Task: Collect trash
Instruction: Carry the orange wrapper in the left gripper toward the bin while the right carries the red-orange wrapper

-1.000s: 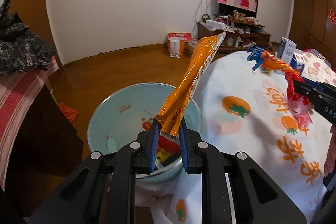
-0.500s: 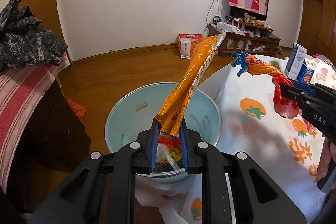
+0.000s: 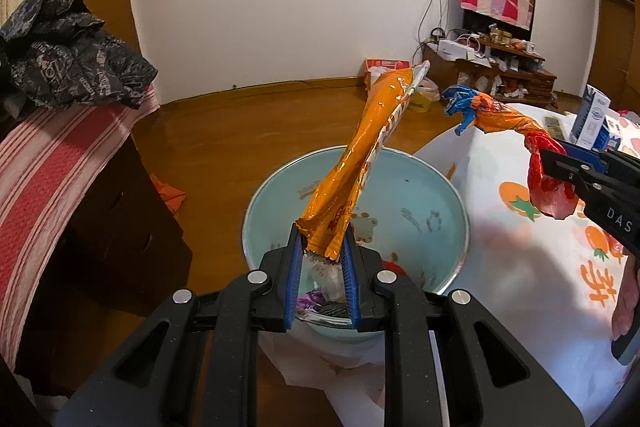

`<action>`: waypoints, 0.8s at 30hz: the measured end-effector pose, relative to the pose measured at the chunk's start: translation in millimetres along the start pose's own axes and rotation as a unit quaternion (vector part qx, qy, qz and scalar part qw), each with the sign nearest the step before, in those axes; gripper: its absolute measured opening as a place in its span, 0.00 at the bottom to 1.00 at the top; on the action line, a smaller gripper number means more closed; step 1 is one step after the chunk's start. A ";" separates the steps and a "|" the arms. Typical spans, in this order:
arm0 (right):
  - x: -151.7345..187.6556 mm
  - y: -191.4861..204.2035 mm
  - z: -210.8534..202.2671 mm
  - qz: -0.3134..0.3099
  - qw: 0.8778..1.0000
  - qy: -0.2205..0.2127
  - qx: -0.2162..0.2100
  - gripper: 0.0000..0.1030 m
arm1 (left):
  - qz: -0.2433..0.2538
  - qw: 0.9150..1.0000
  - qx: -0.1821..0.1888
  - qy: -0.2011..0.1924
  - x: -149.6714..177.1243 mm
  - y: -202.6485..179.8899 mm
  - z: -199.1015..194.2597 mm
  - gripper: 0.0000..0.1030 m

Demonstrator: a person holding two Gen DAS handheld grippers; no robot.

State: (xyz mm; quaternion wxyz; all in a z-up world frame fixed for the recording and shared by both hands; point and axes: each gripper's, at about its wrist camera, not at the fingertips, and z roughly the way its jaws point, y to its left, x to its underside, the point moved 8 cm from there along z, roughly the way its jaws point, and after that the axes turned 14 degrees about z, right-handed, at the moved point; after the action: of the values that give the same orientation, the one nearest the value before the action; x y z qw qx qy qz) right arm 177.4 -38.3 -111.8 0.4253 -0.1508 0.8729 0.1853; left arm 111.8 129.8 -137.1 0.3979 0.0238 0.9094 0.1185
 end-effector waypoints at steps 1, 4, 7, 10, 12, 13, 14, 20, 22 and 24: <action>0.1 1.9 1.2 -0.001 1.000 0.001 -0.002 0.21 | -0.002 1.000 -0.001 0.001 0.6 1.4 0.1 0.18; 0.1 9.1 6.5 -0.007 1.000 0.005 -0.007 0.21 | -0.005 1.000 -0.007 0.003 3.7 7.7 0.4 0.18; 0.2 15.0 9.7 -0.010 1.000 0.007 -0.011 0.21 | -0.007 1.000 -0.014 0.007 6.1 13.2 1.4 0.18; 0.5 20.2 12.8 -0.013 1.000 0.010 -0.014 0.21 | -0.011 1.000 -0.016 0.011 8.8 17.5 3.5 0.18; 1.0 22.8 14.4 -0.015 1.000 0.012 -0.015 0.21 | -0.013 1.000 -0.017 0.013 9.8 19.6 4.7 0.18; 1.4 24.0 15.0 -0.016 1.000 0.013 -0.016 0.21 | -0.014 1.000 -0.017 0.013 10.1 20.1 4.8 0.18; 1.9 23.8 14.7 -0.017 1.000 0.014 -0.016 0.21 | -0.014 1.000 -0.018 0.013 10.4 20.6 4.9 0.18; 1.4 27.0 15.1 -0.021 0.999 0.016 -0.019 0.21 | -0.016 1.000 -0.016 0.014 10.5 21.6 5.6 0.18; 1.0 27.7 15.4 -0.022 0.999 0.016 -0.020 0.21 | -0.018 1.000 -0.016 0.015 10.7 22.0 5.8 0.18; 1.6 29.8 16.3 -0.025 0.999 0.018 -0.021 0.21 | -0.019 1.000 -0.014 0.015 10.9 23.5 6.5 0.18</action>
State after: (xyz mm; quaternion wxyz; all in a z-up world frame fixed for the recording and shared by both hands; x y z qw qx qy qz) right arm 175.1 -4.7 -116.5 0.4111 -0.1846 0.8722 0.1905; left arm 107.9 155.4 -143.7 0.3867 -0.0007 0.9138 0.1244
